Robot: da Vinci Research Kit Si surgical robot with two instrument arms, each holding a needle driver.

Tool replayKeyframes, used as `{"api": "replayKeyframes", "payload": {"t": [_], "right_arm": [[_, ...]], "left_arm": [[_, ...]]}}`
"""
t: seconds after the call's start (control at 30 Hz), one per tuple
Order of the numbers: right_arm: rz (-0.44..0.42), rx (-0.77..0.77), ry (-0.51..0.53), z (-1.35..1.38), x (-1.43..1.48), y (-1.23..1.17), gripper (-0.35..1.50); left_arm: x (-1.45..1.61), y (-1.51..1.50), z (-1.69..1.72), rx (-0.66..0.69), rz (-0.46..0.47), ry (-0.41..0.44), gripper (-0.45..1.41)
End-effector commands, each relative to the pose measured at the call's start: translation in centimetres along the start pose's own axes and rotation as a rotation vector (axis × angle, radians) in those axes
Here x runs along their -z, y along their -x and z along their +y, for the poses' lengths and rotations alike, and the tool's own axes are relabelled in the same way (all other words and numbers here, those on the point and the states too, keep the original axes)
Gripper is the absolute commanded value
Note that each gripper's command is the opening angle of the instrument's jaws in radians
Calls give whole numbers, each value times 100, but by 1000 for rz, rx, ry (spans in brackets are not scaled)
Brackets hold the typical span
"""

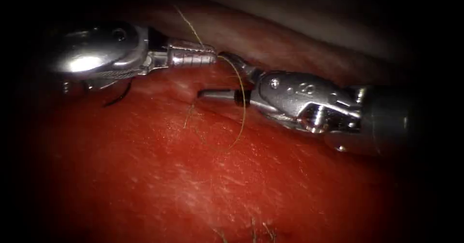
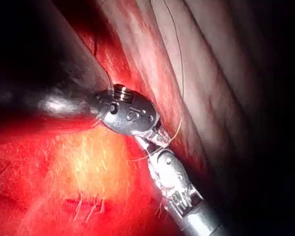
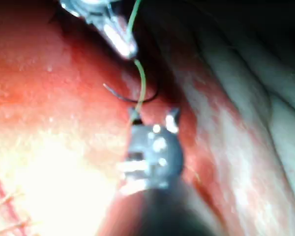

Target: Wound Closure

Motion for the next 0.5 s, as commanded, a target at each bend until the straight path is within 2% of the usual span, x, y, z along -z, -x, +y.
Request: {"api": "replayKeyframes", "payload": {"t": [0.03, 0.07, 0.27, 0.37, 0.5], "right_arm": [[11, -7, -12, -6, -10, -3, 27], [26, -11, -31, -9, -8, -4, 7], [37, -46, -50, -14, -6, 2, -12], [46, -55, -66, -14, -7, 3, -12], [130, -77, -82, -12, -8, 2, -8]], "left_arm": [[-8, 10, -5, -10, -3, 6, -35], [-12, 19, -14, -13, -14, 0, -35], [-25, 53, -43, -3, -26, -6, -35], [-36, 65, -52, -2, -29, -16, -35], [-52, 82, -61, -3, -33, -12, -35]]}}
